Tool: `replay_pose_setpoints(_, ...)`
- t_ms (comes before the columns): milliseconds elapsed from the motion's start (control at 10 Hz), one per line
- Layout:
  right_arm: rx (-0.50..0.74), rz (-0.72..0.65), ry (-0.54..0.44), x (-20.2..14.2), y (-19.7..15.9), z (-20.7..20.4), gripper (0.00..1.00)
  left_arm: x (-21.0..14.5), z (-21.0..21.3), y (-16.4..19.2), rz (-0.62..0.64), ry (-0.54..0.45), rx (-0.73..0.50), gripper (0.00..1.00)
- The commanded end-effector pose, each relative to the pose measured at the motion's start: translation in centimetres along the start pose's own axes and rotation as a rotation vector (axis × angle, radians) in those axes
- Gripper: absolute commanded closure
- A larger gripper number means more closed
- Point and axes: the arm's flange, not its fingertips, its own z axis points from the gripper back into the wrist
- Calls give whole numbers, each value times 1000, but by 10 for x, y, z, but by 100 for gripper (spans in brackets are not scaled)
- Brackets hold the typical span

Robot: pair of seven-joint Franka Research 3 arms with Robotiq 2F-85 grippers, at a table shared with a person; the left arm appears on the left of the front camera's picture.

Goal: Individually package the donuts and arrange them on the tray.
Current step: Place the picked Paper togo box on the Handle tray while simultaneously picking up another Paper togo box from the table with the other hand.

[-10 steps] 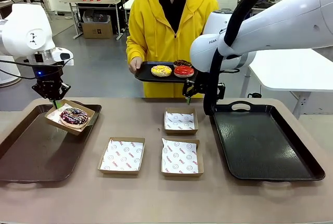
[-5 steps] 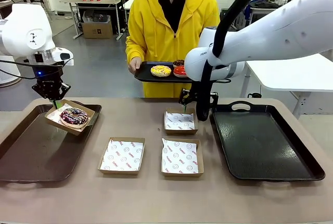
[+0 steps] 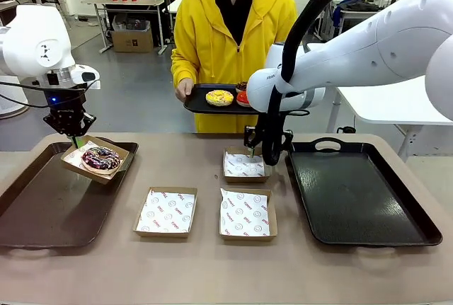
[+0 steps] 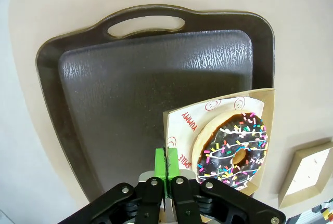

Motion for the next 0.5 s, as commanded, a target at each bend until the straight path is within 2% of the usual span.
replay_pose_setpoints(0,-15,-24,49,6,2,0,64,-1,2,1,3,-1,1,99)
replay_pose_setpoints(100,-24,-28,56,7,0,-1,100,-1,2,1,3,-1,1,99)
replay_pose_setpoints(400,-27,-32,77,8,-2,-2,100,-1,2,1,3,-1,1,99)
